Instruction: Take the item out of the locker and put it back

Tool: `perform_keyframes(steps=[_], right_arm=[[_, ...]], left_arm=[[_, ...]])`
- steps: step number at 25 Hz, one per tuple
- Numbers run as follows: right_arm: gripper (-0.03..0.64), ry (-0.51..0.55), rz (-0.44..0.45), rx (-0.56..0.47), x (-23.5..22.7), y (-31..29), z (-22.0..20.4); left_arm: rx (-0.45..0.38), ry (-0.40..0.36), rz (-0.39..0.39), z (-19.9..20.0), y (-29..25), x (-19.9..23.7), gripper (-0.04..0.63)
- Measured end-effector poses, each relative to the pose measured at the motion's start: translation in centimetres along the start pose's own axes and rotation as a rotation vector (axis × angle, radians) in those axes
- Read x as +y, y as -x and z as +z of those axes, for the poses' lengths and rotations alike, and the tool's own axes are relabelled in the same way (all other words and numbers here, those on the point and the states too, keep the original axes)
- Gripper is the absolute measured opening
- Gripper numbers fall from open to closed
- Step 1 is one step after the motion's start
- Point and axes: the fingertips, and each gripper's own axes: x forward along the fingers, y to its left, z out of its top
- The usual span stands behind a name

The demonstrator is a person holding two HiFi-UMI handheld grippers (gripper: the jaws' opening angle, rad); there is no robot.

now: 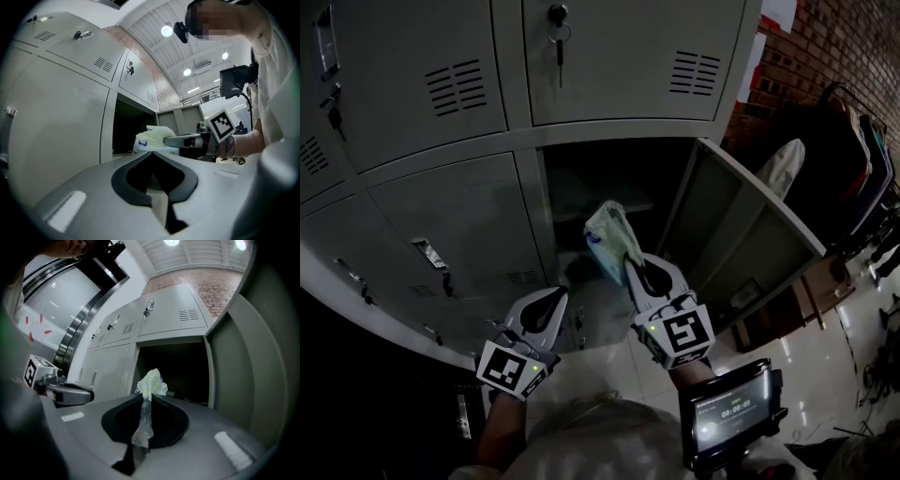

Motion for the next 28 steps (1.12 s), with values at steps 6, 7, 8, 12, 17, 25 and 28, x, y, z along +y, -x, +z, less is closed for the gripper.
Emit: perform_keyframes(steps=[6, 7, 8, 12, 17, 25, 28], right_arm=[[0.008, 0.084, -0.081, 0.023, -4.4, -7.3, 2.0], [0.008, 0.088, -0.092, 0.038, -5.0, -8.4, 1.8], [0.008, 0.087, -0.100, 0.051, -5.4, -9.3, 1.6], [0.009, 0.069, -0.094, 0.082, -5.5, -11.5, 0.3], [0.012, 0.078, -0.089, 0.095, -5.7, -12.9, -0.8], [0.173, 0.069, -0.058, 0.064, -5.4, -14.4, -0.7], [0.325, 0.073, -0.068, 0.008, -5.6, -14.2, 0.4]], left_arm=[[0.000, 0.001, -0.037, -0.2, -0.2, 0.5, 0.006], [-0.001, 0.005, -0.037, -0.3, -0.1, 0.7, 0.006], [-0.001, 0.008, -0.034, -0.4, -0.1, 1.0, 0.006], [0.008, 0.014, -0.016, -0.9, 0.4, 2.1, 0.006], [0.015, 0.012, 0.008, -1.2, 0.5, 3.3, 0.006], [0.012, 0.025, 0.025, -1.3, 0.0, 4.2, 0.006], [0.008, 0.025, 0.031, -1.2, -0.2, 4.5, 0.006]])
